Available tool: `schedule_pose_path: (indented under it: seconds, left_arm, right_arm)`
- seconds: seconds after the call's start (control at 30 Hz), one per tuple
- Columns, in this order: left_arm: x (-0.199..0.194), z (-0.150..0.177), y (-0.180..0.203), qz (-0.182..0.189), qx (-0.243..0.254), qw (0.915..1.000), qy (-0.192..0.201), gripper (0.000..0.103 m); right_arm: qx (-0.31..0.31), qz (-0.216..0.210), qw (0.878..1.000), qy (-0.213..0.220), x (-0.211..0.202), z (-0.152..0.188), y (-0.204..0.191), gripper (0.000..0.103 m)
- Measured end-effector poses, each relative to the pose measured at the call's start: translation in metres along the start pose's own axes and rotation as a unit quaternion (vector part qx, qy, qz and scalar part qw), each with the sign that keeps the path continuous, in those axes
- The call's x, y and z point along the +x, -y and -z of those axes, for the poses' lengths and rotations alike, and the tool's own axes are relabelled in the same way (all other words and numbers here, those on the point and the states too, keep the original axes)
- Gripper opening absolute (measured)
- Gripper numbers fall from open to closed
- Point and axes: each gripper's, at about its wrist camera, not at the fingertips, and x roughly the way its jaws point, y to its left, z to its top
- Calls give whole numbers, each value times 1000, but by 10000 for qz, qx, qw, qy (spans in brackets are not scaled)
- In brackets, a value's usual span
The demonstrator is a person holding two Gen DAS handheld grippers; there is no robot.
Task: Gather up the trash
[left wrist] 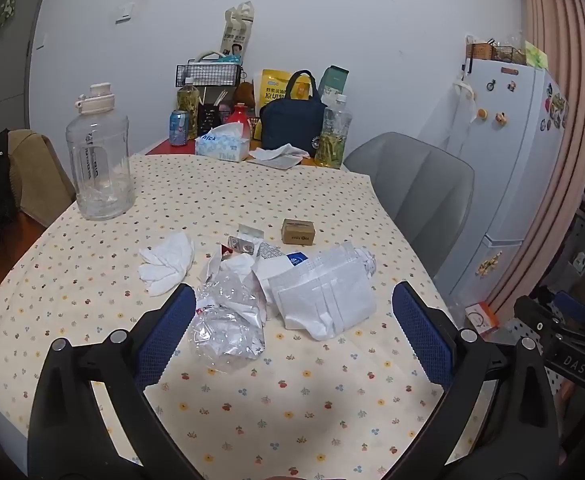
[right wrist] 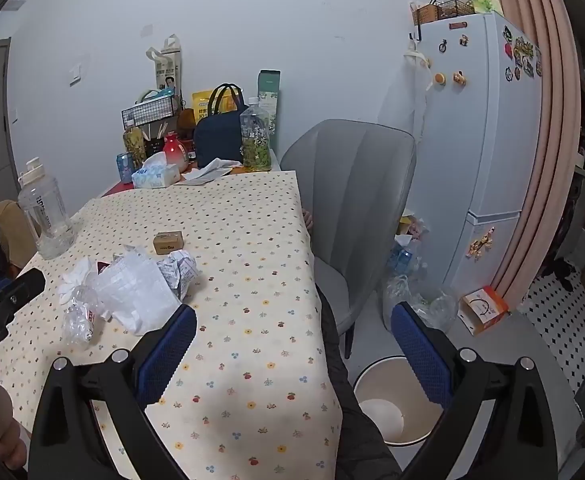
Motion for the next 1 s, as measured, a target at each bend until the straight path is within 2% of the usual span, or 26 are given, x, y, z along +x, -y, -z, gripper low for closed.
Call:
schedule_pose_path:
  seconds: [0.33,0.4,0.63,1.0]
  left_arm:
    - [-10,-7,2,73,84,9999,100,98]
    - [-12,-7,2,66,81,9999,107,98]
    - [-13,-7,4,76,29,9999,102,98]
    - [-13,-6,8,93,57,9999,105,98]
  right_arm:
    - [42,-69,9999,84,-11,-12,6,96]
    - [111,-40,9998,130,-12,-6,5,96]
    - [-15,-266,9996,-20,-12,-6,3,95]
    - [-2,-259,9997,-54,-11,-4,5,96]
